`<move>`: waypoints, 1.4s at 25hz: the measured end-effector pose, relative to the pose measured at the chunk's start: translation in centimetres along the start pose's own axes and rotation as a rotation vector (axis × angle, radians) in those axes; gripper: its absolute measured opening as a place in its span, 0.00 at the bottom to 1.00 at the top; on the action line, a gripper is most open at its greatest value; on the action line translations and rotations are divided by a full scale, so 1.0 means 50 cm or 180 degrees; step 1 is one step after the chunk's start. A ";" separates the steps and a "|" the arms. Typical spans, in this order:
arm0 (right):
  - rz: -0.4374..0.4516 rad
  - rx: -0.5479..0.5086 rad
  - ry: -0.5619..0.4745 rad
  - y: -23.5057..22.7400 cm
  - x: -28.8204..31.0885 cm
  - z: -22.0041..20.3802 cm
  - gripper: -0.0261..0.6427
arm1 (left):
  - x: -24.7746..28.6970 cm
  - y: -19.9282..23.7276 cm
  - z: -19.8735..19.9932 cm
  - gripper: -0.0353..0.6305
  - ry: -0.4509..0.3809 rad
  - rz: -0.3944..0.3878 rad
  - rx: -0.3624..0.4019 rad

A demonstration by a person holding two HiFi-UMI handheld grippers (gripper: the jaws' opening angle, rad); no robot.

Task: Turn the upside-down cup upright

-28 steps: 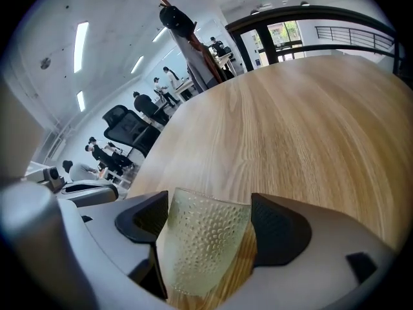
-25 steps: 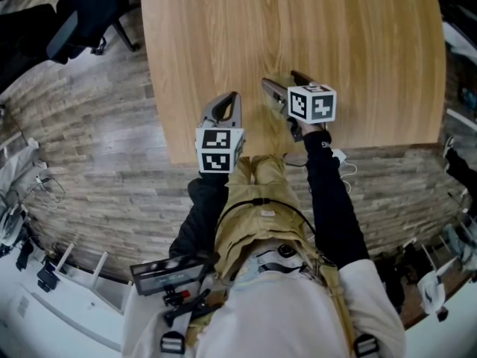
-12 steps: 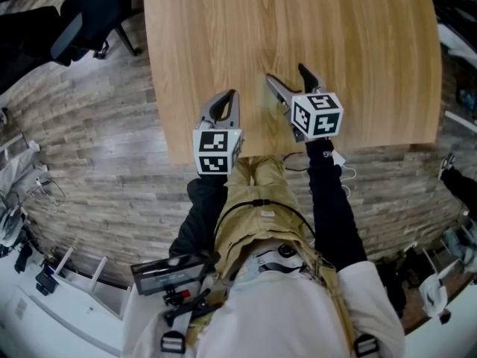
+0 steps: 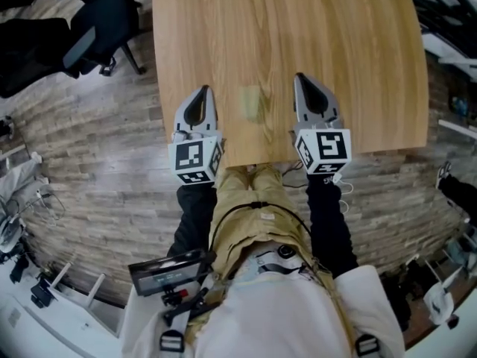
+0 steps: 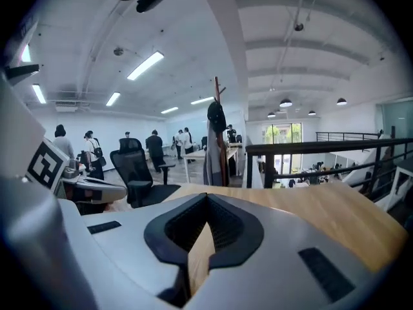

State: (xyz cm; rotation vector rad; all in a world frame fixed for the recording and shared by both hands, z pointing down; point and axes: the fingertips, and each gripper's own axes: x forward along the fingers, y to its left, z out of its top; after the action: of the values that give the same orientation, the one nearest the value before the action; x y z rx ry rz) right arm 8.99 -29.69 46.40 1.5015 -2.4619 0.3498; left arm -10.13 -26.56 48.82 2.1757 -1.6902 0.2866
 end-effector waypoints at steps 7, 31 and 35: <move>0.0105 -0.0186 -0.0439 0.056 -0.061 0.128 0.07 | -0.072 0.090 0.099 0.06 -0.0415 0.0366 0.0068; 0.0066 -0.0570 -0.1355 0.185 -0.181 0.387 0.07 | -0.246 -0.004 0.405 0.06 -0.1504 0.0191 0.0412; 0.0005 -0.0574 -0.1383 0.172 -0.201 0.400 0.07 | -0.241 -0.049 0.404 0.06 -0.1502 0.0113 0.0416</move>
State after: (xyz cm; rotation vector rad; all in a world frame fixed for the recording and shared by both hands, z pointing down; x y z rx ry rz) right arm 4.30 -23.92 23.61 1.6350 -2.7216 -0.2208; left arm -12.21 -23.56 25.44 2.4510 -2.0011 -0.1254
